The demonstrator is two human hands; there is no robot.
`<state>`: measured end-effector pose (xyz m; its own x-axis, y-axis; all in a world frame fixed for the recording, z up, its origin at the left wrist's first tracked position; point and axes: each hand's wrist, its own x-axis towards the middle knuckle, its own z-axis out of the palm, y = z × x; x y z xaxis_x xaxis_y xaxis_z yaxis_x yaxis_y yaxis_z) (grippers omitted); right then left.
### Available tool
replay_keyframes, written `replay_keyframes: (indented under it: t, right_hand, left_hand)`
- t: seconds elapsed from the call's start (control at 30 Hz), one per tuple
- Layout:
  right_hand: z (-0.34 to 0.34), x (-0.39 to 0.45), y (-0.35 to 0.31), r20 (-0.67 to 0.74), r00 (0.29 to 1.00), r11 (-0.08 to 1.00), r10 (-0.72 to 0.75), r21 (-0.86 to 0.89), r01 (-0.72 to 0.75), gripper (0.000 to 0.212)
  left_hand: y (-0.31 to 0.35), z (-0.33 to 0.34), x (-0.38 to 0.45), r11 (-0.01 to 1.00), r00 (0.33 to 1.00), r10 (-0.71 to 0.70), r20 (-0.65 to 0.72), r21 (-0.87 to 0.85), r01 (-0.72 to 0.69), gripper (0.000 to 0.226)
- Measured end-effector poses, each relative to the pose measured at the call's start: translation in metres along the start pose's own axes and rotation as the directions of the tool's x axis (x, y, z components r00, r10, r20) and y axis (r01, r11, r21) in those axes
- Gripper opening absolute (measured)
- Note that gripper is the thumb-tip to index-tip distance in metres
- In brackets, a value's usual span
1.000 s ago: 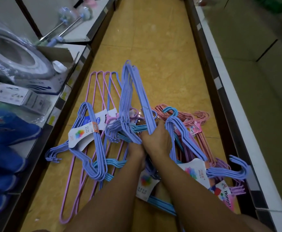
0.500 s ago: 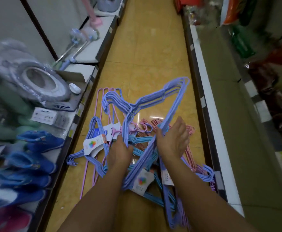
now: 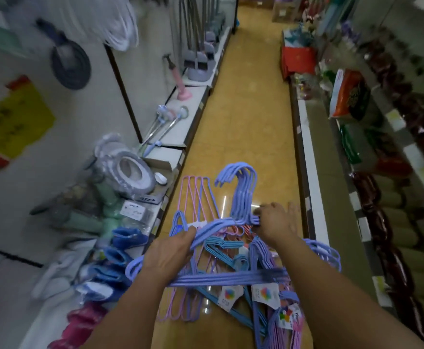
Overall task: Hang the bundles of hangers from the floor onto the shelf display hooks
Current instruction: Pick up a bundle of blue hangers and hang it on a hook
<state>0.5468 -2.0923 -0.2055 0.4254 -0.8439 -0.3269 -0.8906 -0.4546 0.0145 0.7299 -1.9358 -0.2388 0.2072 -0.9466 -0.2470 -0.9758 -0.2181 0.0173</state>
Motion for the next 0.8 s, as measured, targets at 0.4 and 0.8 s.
replay_keyframes:
  t: [0.4, 0.8]
  right_hand:
    - [-0.091, -0.068, -0.084, -0.157, 0.97, 0.963, -0.185, 0.17, 0.211, 0.021]
    - [-0.091, -0.14, -0.134, -0.201, 0.809, 0.813, -0.553, 0.083, 0.577, 0.03]
  left_hand:
    - [-0.015, -0.094, -0.07, 0.807, 0.911, -0.408, -0.065, -0.491, 0.327, 0.025]
    - [-0.003, -0.105, -0.181, 0.565, 0.646, -0.763, -0.033, -0.518, 0.641, 0.025]
